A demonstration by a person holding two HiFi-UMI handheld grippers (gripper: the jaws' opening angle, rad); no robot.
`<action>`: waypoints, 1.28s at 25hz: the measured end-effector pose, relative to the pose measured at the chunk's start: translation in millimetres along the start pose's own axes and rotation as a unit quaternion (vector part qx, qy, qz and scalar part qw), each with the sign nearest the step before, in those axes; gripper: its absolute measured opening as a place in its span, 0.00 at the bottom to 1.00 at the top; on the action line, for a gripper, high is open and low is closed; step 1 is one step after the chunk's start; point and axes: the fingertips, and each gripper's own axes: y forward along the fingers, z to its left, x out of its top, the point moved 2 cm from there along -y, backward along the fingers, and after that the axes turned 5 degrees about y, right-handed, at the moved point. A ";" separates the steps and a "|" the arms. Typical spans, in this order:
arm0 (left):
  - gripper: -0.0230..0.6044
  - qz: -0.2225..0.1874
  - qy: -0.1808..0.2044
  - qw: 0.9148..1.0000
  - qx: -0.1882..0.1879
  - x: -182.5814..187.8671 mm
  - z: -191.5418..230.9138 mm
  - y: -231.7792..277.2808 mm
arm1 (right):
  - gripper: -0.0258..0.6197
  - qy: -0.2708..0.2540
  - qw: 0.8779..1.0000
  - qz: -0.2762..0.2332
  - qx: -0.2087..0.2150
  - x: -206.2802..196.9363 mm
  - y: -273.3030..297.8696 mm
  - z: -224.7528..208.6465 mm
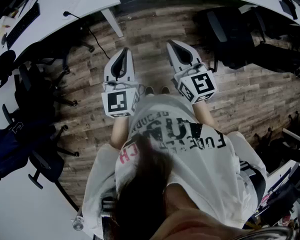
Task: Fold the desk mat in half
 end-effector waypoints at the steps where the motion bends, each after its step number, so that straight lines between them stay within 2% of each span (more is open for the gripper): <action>1: 0.04 -0.001 0.000 1.000 -0.001 0.2 0.0 -0.7 | 0.04 -0.001 1.000 0.000 -0.001 0.1 -0.5 0.5; 18: 0.04 0.000 -0.010 1.000 -0.013 -2.1 4.4 -15.8 | 0.04 -0.009 1.000 -0.005 -0.003 -1.6 -11.3 20.3; 24: 0.04 0.003 -0.021 1.000 -0.022 -5.1 -4.7 -16.4 | 0.04 -0.002 0.999 -0.033 0.001 3.9 -23.4 17.9; 32: 0.04 0.013 -0.040 0.999 -0.016 -5.3 -6.3 1.3 | 0.04 0.023 1.000 -0.013 0.000 -1.6 -15.0 -3.2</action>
